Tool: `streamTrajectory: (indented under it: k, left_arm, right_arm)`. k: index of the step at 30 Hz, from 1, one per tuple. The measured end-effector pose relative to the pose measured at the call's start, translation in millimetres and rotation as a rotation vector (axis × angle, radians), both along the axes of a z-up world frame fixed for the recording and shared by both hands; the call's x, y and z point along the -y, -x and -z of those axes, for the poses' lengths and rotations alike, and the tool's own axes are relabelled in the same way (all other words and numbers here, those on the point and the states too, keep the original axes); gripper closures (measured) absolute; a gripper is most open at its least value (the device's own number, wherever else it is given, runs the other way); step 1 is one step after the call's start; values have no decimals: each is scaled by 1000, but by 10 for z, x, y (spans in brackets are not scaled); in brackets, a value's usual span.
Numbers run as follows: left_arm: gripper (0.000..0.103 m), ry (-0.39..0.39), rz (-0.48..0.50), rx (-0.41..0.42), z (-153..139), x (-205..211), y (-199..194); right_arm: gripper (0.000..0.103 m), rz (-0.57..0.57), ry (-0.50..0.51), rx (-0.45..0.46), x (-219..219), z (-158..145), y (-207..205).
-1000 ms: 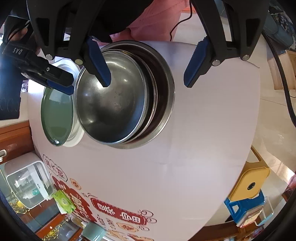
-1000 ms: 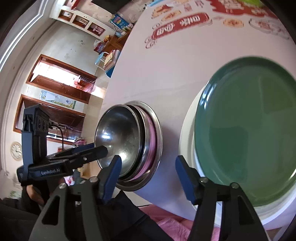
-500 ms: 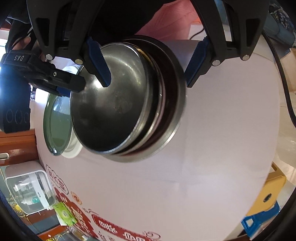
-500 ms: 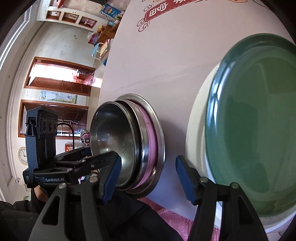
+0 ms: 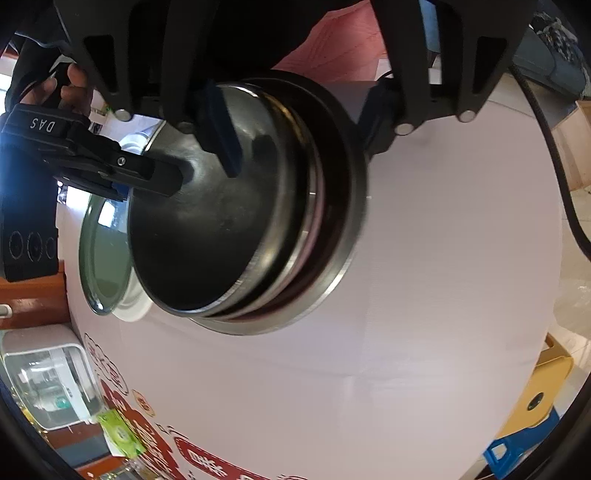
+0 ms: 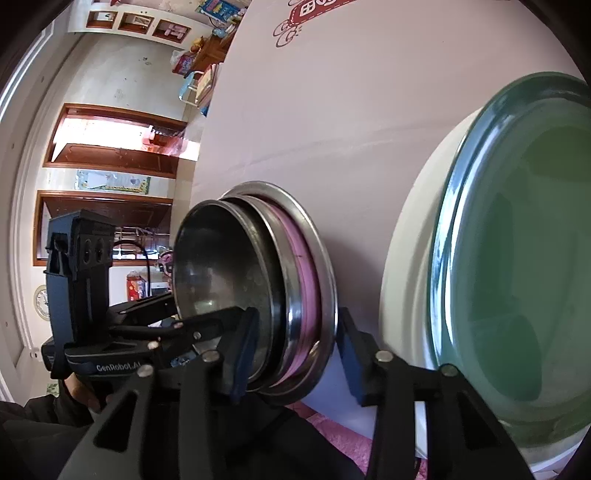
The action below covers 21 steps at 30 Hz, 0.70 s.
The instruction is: Organize plates and bowls
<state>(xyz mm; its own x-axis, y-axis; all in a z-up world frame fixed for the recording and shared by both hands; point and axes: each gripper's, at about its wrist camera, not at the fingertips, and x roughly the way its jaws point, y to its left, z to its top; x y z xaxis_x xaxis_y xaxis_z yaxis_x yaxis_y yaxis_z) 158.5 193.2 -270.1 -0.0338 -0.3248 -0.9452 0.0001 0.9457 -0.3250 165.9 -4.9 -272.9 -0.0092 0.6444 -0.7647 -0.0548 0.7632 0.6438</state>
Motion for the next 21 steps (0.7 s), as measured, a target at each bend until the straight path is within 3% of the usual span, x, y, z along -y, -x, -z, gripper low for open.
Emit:
streamTrajectory:
  k: [14, 21]
  left_arm:
    - [57, 6, -23, 5, 5, -63, -20]
    - [57, -9, -15, 48, -156, -47, -27]
  right_arm:
    - [66, -3, 8, 14, 38, -22, 21]
    - [68, 0, 9, 79, 117, -158, 72]
